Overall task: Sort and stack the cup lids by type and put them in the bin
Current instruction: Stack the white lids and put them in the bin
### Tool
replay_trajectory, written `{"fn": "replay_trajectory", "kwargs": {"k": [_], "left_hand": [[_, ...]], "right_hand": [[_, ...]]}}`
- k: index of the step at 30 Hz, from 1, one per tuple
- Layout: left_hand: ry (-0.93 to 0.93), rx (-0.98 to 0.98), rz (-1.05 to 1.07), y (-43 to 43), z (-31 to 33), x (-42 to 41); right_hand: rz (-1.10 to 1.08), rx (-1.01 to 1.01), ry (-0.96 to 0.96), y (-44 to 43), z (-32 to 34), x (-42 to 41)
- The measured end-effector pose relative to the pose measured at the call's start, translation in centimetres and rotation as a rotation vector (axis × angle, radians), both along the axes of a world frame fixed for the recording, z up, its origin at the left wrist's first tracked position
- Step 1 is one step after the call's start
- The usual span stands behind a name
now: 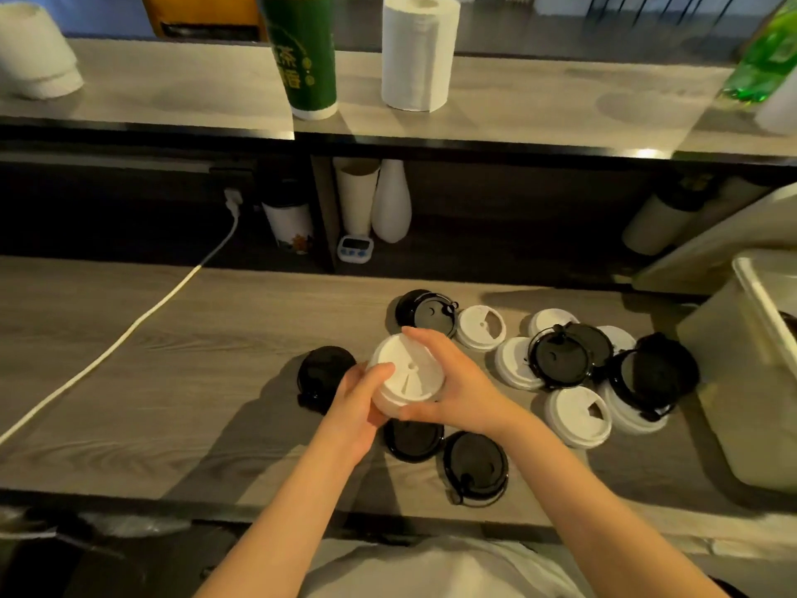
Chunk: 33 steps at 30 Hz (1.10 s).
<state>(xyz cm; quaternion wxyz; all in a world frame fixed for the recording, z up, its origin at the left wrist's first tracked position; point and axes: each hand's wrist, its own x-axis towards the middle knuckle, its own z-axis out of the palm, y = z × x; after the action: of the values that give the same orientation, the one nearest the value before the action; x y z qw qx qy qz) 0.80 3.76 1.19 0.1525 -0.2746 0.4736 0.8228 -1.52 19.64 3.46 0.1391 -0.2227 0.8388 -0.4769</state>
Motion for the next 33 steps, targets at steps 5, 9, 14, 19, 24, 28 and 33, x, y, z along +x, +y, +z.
{"fn": "replay_trajectory", "kwargs": {"k": [5, 9, 14, 19, 24, 28, 33], "left_hand": [[-0.036, 0.017, -0.06, 3.1, -0.3, -0.7], [-0.071, 0.047, -0.08, 6.1, 0.0, -0.9], [-0.135, -0.057, -0.257, 8.6, -0.3, -0.8], [-0.189, -0.029, -0.192, 12.6, -0.5, -0.7], [-0.256, -0.03, -0.046, 15.4, -0.8, -0.2], [-0.254, -0.043, 0.011, 16.3, -0.7, 0.8], [-0.25, -0.048, 0.076, 16.1, -0.7, 1.9]], "right_hand": [[-0.07, 0.033, -0.154, 4.2, 0.3, 0.1], [-0.131, 0.062, -0.181, 6.8, 0.6, -0.1], [-0.15, 0.051, -0.242, 11.0, 0.1, 0.8], [-0.313, -0.078, -0.365, 15.4, -1.6, 1.7], [-0.573, 0.33, -0.191, 19.5, -3.5, 3.0], [-0.331, 0.67, -0.141, 19.5, -5.1, 3.7], [-0.303, 0.833, -0.099, 18.8, -7.1, 3.8]]}}
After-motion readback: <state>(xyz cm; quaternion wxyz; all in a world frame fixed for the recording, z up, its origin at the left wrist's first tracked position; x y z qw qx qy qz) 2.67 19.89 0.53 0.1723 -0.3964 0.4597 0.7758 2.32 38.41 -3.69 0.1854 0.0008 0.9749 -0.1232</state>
